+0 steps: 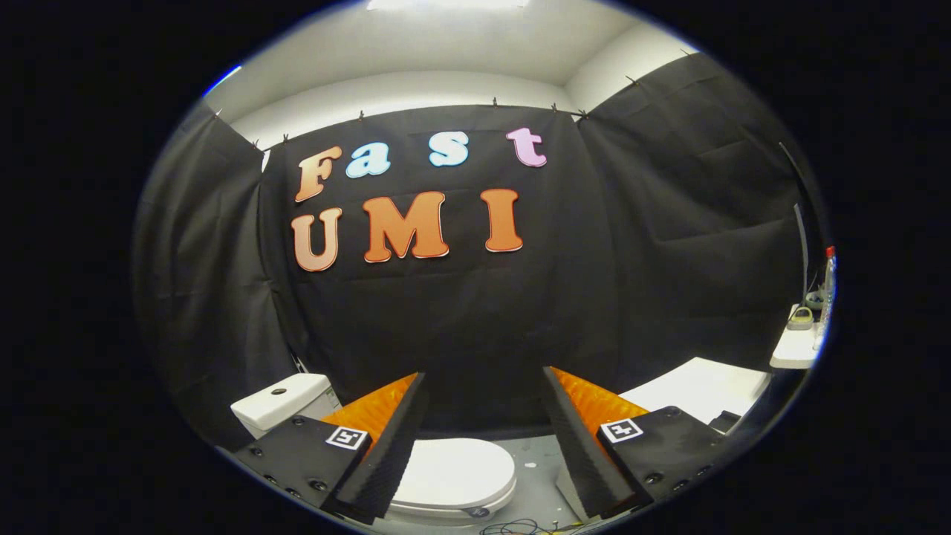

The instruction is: Open the toilet lid.

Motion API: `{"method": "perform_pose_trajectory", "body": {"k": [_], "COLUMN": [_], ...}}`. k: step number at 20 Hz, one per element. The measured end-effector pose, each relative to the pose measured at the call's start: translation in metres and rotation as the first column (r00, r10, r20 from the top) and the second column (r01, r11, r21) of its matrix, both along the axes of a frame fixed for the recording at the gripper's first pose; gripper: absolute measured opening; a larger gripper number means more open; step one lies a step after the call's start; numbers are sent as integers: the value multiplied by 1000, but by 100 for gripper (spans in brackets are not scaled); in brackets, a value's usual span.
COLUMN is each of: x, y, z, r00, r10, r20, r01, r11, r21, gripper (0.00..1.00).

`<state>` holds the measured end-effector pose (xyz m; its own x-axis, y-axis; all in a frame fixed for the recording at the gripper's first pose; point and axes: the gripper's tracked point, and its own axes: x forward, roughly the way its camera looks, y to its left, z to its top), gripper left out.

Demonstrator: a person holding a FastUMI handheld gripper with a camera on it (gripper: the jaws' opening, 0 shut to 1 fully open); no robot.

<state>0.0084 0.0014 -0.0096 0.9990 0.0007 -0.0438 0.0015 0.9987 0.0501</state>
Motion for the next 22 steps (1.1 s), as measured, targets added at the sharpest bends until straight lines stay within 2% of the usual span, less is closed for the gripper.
{"method": "perform_pose_trajectory", "body": {"k": [2,7,11,18,22], "x": [-1,-2,4,26,40], "y": [2,-4,-5,-18,-29], "z": [1,5,-12,-87,-160], "r00": [1000,998,999,997,982], "r10": [12,-8,18,41,57], "r20": [11,60,37,-70,-181], "r01": [-12,10,-19,-32,-25], "r11": [1000,999,999,992,984], "r21": [23,-32,29,125,174], "gripper": [98,98,98,99,99]}}
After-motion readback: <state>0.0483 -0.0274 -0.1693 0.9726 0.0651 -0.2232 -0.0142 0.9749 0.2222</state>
